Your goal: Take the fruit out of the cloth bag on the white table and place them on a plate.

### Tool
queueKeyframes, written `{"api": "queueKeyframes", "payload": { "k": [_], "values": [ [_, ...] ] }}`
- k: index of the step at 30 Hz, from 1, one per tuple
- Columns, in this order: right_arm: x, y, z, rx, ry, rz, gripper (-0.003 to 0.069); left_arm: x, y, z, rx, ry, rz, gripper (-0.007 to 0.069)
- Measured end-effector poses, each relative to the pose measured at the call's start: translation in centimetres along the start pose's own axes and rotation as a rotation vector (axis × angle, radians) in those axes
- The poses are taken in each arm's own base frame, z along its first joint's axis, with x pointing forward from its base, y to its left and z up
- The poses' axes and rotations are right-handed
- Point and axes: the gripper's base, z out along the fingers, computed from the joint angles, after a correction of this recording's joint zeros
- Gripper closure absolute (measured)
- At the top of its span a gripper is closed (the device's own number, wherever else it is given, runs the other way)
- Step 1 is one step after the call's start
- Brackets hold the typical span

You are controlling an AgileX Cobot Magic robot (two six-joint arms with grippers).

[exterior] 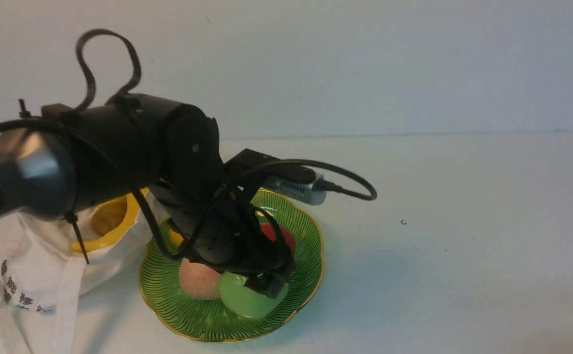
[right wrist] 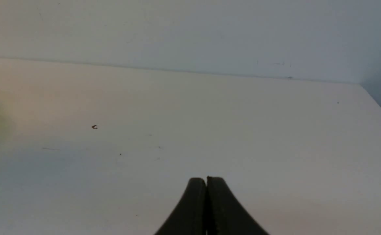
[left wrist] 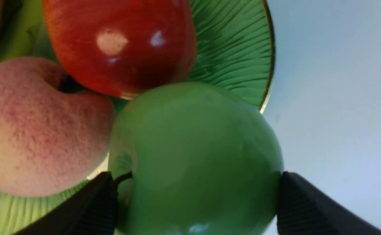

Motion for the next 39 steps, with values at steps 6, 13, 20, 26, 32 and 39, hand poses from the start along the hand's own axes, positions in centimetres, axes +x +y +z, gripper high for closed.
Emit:
{"api": "queueKeyframes", "payload": {
  "k": [6, 13, 20, 26, 32, 39],
  "values": [
    [0.0, 0.0, 0.0, 0.000, 0.000, 0.000, 0.0674, -0.6, 0.3, 0.5, -0.033, -0.053, 0.005, 0.0056],
    [0.0, 0.0, 0.0, 0.000, 0.000, 0.004, 0.0674, -1.4, 0.3, 0.4, -0.029, -0.143, 0.005, -0.0018],
    [0.0, 0.0, 0.0, 0.000, 0.000, 0.004, 0.0674, -2.1, 0.1, 0.1, -0.007, -0.199, -0.017, -0.0059],
    [0.0, 0.0, 0.0, 0.000, 0.000, 0.004, 0.0674, -3.8, -0.4, -2.7, 0.008, -0.229, -0.036, -0.0026],
    [0.0, 0.0, 0.0, 0.000, 0.000, 0.004, 0.0674, -4.5, -0.1, -10.8, -0.115, -0.201, 0.041, 0.0315],
    [0.0, 0.0, 0.0, 0.000, 0.000, 0.005, 0.0674, -1.4, 0.6, -16.4, -0.220, -0.257, 0.058, 0.0615]
  ]
}}
